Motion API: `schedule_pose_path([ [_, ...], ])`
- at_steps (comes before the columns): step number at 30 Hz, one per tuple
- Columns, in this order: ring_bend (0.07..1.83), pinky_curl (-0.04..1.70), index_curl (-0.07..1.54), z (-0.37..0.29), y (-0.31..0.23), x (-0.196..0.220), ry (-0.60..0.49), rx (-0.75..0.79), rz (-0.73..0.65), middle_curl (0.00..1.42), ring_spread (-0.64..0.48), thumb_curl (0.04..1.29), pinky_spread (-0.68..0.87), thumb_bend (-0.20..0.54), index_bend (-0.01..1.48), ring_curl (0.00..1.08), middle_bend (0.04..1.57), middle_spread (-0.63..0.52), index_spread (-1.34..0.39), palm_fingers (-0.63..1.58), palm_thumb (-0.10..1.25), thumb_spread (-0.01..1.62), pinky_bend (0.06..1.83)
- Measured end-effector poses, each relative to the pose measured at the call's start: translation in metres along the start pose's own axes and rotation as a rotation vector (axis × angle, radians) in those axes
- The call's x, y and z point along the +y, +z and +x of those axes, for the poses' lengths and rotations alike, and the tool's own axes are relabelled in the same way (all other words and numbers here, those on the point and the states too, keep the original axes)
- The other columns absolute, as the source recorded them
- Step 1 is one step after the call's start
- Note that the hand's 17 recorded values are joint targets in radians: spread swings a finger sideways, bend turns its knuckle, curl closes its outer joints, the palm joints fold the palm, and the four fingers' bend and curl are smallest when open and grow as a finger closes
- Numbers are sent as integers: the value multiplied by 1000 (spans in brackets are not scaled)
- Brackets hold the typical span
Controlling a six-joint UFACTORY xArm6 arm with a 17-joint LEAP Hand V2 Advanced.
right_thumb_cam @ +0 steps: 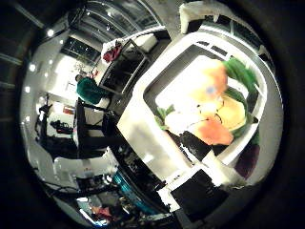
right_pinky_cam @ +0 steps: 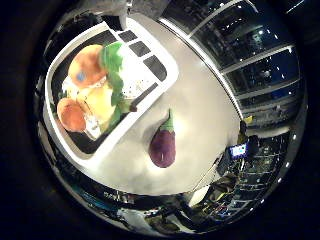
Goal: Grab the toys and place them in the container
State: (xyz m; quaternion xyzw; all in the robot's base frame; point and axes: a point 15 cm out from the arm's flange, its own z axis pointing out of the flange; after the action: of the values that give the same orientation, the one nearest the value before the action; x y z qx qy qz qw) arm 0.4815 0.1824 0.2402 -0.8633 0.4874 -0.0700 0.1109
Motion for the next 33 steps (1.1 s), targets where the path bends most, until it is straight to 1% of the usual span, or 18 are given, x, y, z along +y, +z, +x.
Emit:
schedule_pose_path([
  [1,487,534,327,7,-3,3,1,3,-5,272,114,446,397,-27,345,213,318,-9,-514,-79,815,983,634],
  [4,414,473,321,24,-21,10,8,14,6,271,148,436,444,-25,284,200,254,-4,-515,-22,813,982,568],
  [7,365,423,322,45,-41,18,26,32,23,281,163,428,461,-27,243,195,225,-3,-506,32,801,987,512],
  [10,350,385,328,62,-45,55,67,30,-24,292,158,419,461,-29,227,197,227,5,-482,110,783,990,448],
  [12,360,361,321,71,-48,79,95,34,-47,308,125,411,464,-27,181,201,267,-14,-456,221,770,997,420],
  [14,386,349,321,82,-55,95,129,43,-44,317,84,405,458,-26,177,210,286,-40,-438,307,765,1002,405],
  [15,391,346,321,89,-58,101,148,50,-38,318,76,404,458,-25,176,212,290,-45,-437,314,765,1003,400],
  [16,424,336,323,97,-62,108,170,57,-35,327,26,402,446,-25,182,220,308,-73,-430,388,761,1005,383],
  [19,432,318,336,120,-65,132,240,76,-41,337,-35,396,429,-25,191,224,323,-108,-418,435,755,1012,355],
  [22,427,310,343,134,-53,164,294,77,-83,342,-51,393,424,-25,187,223,326,-124,-415,445,752,1016,345],
  [25,423,292,346,134,-37,190,332,56,-129,347,-74,389,416,-24,180,221,318,-140,-397,449,749,1018,338],
  [28,438,281,340,138,-19,219,397,35,-176,354,-81,383,400,-25,174,222,319,-139,-372,451,744,1014,333],
  [33,429,272,339,147,8,246,494,6,-248,357,-53,374,397,-28,175,222,296,-107,-326,409,718,1021,343],
])
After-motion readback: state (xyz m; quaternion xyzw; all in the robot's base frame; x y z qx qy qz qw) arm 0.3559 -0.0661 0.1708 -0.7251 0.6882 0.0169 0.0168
